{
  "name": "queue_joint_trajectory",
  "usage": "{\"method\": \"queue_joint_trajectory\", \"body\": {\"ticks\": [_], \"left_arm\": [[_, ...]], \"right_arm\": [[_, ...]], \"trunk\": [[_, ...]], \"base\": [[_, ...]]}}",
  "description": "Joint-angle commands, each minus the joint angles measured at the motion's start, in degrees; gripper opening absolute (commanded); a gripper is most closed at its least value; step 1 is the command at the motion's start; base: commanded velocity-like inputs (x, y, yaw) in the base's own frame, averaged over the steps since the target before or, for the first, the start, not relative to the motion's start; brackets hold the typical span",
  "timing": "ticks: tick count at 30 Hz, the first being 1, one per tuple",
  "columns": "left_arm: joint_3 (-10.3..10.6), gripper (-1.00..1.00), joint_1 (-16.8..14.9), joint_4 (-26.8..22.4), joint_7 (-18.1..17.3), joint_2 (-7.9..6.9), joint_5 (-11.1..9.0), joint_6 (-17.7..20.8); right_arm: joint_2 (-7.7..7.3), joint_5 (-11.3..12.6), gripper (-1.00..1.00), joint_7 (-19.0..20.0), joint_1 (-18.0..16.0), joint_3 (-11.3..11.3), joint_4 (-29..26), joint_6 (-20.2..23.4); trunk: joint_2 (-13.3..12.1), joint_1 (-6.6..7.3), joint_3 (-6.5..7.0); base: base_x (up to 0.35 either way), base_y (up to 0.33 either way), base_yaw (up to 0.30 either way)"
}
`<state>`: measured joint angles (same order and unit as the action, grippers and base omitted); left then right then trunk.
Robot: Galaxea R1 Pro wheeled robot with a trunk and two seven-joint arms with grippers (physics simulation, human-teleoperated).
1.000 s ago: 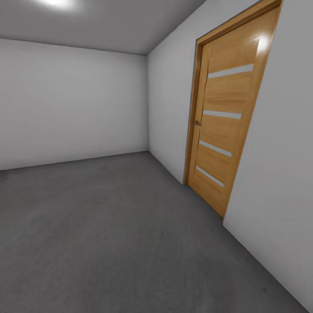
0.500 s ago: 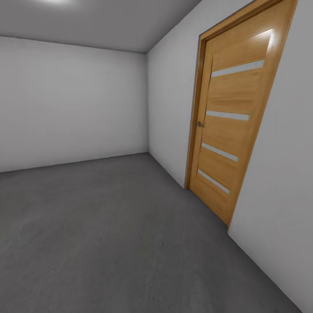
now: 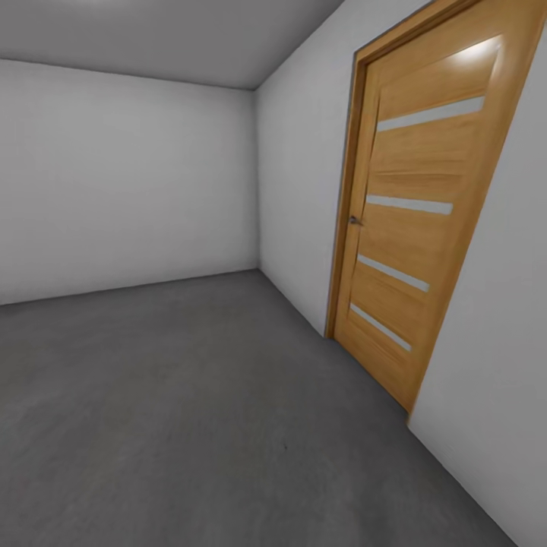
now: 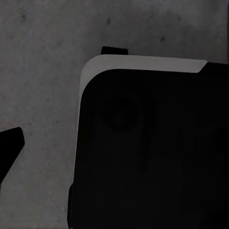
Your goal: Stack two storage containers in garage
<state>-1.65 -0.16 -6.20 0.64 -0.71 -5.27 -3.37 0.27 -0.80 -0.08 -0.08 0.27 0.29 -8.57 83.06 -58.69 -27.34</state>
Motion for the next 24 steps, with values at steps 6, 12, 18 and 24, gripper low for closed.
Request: {"method": "queue_joint_trajectory", "body": {"ticks": [6,12,18,24], "left_arm": [[-0.1,1.00,0.0,0.1,0.0,0.01,-0.5,-0.1],[-0.1,1.00,0.0,0.1,0.0,0.01,-0.5,-0.1],[-0.1,1.00,0.0,0.1,0.0,0.01,-0.5,-0.1],[-0.1,1.00,0.0,0.2,0.0,0.01,-0.5,-0.1]], "right_arm": [[-0.01,-0.1,1.00,0.0,0.0,0.0,0.0,-0.2],[0.07,-0.1,1.00,0.0,0.0,0.0,0.0,-0.2],[0.08,-0.1,1.00,0.0,0.0,0.0,0.0,-0.2],[0.00,-0.1,1.00,0.2,0.0,0.0,-0.1,-0.2]], "trunk": [[0.0,-0.03,-0.04],[0.0,-0.03,-0.04],[0.0,-0.03,-0.04],[0.0,-0.03,-0.04]], "base": [[0.322,0.000,0.000],[0.322,0.000,0.000],[0.322,0.000,0.000],[0.322,0.000,0.000]]}}
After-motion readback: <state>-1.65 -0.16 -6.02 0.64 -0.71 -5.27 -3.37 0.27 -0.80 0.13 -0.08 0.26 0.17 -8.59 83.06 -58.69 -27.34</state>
